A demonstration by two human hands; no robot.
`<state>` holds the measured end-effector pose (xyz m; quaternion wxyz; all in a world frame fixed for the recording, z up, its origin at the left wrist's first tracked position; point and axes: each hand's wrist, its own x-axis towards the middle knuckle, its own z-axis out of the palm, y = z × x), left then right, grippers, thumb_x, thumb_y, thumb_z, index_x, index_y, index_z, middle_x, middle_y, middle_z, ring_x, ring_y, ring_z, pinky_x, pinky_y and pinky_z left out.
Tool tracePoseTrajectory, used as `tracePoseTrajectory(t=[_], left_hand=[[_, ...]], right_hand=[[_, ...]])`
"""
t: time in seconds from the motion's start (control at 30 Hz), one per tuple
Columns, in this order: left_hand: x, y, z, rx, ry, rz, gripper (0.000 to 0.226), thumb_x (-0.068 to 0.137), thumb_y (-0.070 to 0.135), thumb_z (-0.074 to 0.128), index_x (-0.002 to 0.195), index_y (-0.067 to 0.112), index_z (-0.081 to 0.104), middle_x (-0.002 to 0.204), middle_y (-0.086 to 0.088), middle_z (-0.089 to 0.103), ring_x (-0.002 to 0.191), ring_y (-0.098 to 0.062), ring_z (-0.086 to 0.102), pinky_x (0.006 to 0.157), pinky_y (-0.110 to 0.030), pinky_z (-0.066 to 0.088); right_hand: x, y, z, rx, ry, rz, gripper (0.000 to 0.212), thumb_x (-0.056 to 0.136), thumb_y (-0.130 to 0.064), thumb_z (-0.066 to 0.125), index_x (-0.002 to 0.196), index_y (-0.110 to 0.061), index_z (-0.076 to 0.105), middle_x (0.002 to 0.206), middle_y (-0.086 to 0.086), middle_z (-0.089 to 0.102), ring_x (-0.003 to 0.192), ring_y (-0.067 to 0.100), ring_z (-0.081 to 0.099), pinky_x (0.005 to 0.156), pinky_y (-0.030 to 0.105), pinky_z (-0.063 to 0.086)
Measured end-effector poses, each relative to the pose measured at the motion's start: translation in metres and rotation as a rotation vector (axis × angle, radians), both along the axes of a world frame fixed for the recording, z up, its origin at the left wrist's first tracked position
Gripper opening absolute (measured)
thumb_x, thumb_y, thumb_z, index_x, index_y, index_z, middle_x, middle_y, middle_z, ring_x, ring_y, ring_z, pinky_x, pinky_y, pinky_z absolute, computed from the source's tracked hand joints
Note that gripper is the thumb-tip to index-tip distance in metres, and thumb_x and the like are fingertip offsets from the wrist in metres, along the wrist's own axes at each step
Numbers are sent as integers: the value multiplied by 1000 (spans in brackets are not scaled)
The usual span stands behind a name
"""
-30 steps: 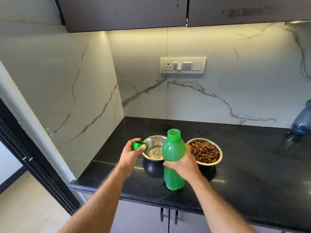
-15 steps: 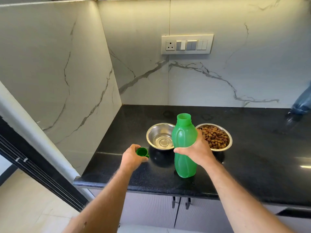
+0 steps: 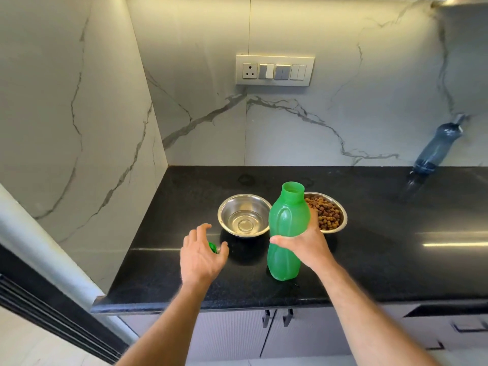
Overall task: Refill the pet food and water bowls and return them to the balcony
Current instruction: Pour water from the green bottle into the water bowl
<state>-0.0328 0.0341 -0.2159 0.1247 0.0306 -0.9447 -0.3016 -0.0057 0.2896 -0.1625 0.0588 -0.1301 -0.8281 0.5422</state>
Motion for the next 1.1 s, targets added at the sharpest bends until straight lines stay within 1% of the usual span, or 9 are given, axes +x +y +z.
tracePoseTrajectory(t=[0.07, 0.13, 0.27, 0.37, 0.5, 0.6, 0.73, 0.93, 1.1], left_hand=[[4, 7, 3, 70, -8, -57, 45, 89, 41, 65, 128, 24, 52, 115, 2, 57, 107, -18, 54, 96, -39, 52], [6, 12, 9, 168, -26, -54, 33, 91, 31, 65, 122, 24, 55, 108, 5, 56, 103, -16, 55, 95, -38, 53], [9, 17, 16, 210, -71, -56, 30, 92, 26, 67, 121, 26, 59, 109, 8, 57, 102, -13, 59, 96, -35, 56], [13, 17, 18, 190, -89, -58, 26, 93, 26, 66, 118, 26, 62, 108, 8, 60, 97, -10, 62, 93, -32, 57], [19, 13, 18, 189, -73, -34, 19, 93, 23, 66, 111, 24, 66, 107, 6, 64, 94, -10, 64, 88, -28, 57], [17, 12, 22, 213, -62, -14, 18, 93, 22, 65, 110, 22, 67, 106, 5, 65, 92, -9, 63, 87, -28, 57], [-7, 9, 36, 256, -13, 8, 19, 91, 21, 61, 108, 22, 69, 103, 4, 66, 91, -10, 64, 87, -31, 57], [-49, 6, 37, 324, -47, -21, 27, 91, 22, 59, 115, 23, 70, 110, 4, 72, 97, -11, 67, 88, -24, 50], [-71, 6, 22, 343, -120, -92, 36, 92, 26, 59, 127, 24, 67, 116, 4, 72, 97, -10, 66, 90, -27, 53]], right_hand=[[6, 0, -2, 3, -8, 16, 117, 39, -49, 95, 132, -51, 23, 117, -18, 59, 103, 3, 60, 80, 25, 48], [11, 1, -5, 26, -4, 26, 116, 42, -43, 97, 130, -55, 22, 114, -20, 58, 100, 2, 59, 85, 31, 49], [18, 2, -11, 22, 60, -17, 109, 48, -35, 100, 124, -58, 26, 110, -25, 56, 96, -1, 58, 85, 29, 47], [20, 3, -11, 16, 111, 30, 111, 46, -40, 99, 134, -48, 33, 118, -19, 59, 107, 6, 59, 89, 29, 48], [20, 10, -4, 112, 159, 119, 100, 42, -52, 94, 126, -50, 41, 115, -19, 61, 105, -2, 59, 80, 20, 46], [16, 15, 5, 214, 109, 165, 100, 41, -58, 91, 126, -44, 42, 110, -18, 61, 100, 5, 60, 79, 29, 49], [1, 17, 16, 382, 15, 163, 104, 40, -63, 88, 129, -34, 42, 113, -8, 62, 103, 19, 61, 87, 42, 53], [-24, 13, 27, 559, -132, 202, 102, 35, -71, 85, 120, -38, 39, 107, -10, 59, 97, 18, 60, 75, 38, 47], [-35, 12, 26, 601, -230, 234, 108, 36, -72, 85, 127, -38, 38, 110, -10, 60, 99, 18, 61, 81, 42, 50]])
